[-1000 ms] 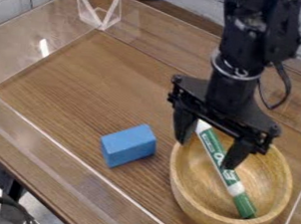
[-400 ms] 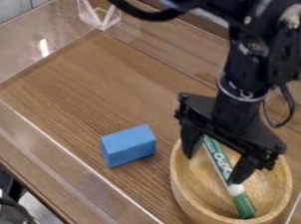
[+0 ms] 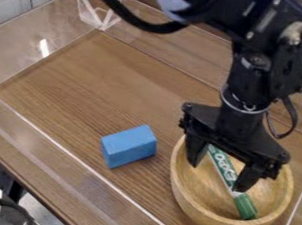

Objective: Remove the green marker from inside the brown bowl and put it on the table

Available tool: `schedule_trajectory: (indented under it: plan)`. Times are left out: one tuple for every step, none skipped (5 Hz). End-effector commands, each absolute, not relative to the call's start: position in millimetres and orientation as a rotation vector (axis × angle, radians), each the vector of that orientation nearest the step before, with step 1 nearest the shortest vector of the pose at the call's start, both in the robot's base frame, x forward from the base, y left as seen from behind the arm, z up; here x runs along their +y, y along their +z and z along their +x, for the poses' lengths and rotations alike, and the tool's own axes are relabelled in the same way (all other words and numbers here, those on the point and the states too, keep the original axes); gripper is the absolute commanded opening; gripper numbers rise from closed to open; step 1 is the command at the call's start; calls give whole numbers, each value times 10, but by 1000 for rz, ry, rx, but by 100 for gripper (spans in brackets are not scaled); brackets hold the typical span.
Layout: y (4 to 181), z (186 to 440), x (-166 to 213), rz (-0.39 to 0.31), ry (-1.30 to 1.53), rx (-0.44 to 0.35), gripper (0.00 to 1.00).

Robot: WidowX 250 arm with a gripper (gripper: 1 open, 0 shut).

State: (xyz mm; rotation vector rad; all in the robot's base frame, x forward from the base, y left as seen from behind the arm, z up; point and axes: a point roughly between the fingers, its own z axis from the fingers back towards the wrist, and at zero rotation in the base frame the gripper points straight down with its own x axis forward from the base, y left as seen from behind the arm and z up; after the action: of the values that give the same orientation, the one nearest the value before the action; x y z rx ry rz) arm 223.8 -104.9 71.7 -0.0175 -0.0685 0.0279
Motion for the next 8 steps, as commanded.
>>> schedule_trajectory:
  plan:
    - [731,2288,-1104,-36,18,-105,100]
    - [682,2310,-1139,-42,24,-112,100]
    - [631,2328,-1173,-46,29,-119,100]
    - [566,2340,-1201,-51,34,-125,100]
    - [490,2350,-1227,-56,41,-128,100]
    - [437,2360,-1238,-58,45,-129,100]
    - [424,2375,-1244,-59,44,-131,0]
    - [452,2380,-1240,-50,38,-129,0]
